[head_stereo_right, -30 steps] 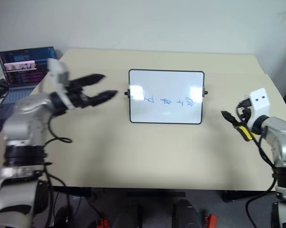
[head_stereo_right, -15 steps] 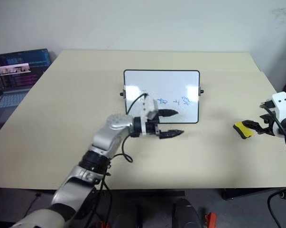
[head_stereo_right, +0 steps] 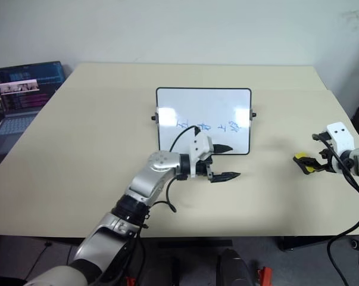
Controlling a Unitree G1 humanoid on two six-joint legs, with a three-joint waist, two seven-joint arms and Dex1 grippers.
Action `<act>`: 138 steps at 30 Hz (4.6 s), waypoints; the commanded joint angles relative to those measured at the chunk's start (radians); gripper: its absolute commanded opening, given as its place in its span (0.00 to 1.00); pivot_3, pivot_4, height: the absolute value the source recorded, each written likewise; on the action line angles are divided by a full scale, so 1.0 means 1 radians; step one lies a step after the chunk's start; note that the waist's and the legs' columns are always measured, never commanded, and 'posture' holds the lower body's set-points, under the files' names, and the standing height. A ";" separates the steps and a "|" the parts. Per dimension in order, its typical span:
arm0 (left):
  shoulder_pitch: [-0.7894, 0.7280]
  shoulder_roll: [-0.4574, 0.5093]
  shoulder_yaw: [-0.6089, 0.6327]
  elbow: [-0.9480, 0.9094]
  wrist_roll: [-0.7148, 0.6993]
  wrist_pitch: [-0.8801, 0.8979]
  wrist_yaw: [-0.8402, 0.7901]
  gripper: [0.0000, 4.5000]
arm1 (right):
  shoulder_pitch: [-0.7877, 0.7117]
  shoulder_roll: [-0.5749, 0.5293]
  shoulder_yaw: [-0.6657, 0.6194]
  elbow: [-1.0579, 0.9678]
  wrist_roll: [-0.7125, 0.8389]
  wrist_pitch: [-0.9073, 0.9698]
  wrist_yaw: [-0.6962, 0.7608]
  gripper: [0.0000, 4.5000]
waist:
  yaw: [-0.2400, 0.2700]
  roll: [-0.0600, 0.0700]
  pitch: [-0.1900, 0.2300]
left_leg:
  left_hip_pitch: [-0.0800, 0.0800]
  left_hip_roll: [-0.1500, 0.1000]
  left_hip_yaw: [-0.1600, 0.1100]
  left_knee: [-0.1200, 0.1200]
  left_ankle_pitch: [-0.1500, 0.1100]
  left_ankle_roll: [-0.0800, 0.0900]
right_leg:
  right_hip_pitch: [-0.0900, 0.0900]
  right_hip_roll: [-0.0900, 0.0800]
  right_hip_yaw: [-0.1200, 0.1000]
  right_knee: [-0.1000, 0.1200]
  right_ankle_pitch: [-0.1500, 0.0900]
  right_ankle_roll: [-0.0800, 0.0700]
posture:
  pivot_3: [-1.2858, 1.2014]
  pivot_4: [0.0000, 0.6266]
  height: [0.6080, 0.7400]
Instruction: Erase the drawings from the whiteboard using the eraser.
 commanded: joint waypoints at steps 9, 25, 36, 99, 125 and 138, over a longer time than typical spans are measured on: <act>-0.002 0.037 0.040 -0.039 0.000 0.004 0.024 1.00 | -0.051 0.026 0.022 0.059 -0.047 -0.057 0.040 0.96 | 0.000 0.000 0.000 | 0.000 0.000 0.000 0.000 0.000 0.000 | 0.000 0.000 0.000 0.000 0.000 0.000 | 0.52 0.24 1.00; 0.012 0.047 0.035 -0.061 -0.006 0.024 0.019 1.00 | -0.055 0.029 -0.027 0.096 -0.040 -0.061 0.059 0.96 | 0.000 0.000 0.000 | 0.000 0.000 0.000 0.000 0.000 0.000 | 0.000 0.000 0.000 0.000 0.001 -0.001 | 0.52 0.24 1.00; 0.004 0.047 0.033 -0.059 -0.005 0.030 0.015 1.00 | -0.127 0.015 0.003 0.100 -0.064 0.050 0.079 0.96 | -0.002 0.000 0.000 | 0.000 0.000 0.000 0.000 0.000 0.000 | 0.000 0.000 0.000 0.000 0.001 -0.001 | 0.52 0.24 1.00; 0.036 0.076 0.036 -0.137 -0.012 0.098 0.014 1.00 | 0.112 0.124 -0.239 -0.056 0.072 0.018 -0.099 0.25 | -0.001 0.001 0.000 | 0.000 -0.001 0.000 0.001 0.000 0.000 | 0.000 -0.001 0.000 0.001 0.001 -0.001 | 0.52 0.24 1.00; 0.093 0.426 0.328 -0.174 -0.056 0.140 0.046 1.00 | -0.168 0.302 -0.172 -0.724 0.255 0.323 -0.278 0.25 | 0.001 0.001 0.000 | -0.001 0.000 -0.001 0.000 0.000 0.000 | -0.001 0.000 -0.001 0.001 0.001 -0.001 | 0.52 0.24 1.00; 0.214 0.446 0.374 -0.216 -0.031 0.124 0.147 1.00 | -0.416 0.692 0.295 -0.389 -0.012 -0.082 -0.336 0.25 | -0.003 0.001 0.000 | -0.003 0.001 -0.002 -0.001 0.000 0.000 | -0.003 0.000 -0.003 0.001 0.001 -0.003 | 0.52 0.24 1.00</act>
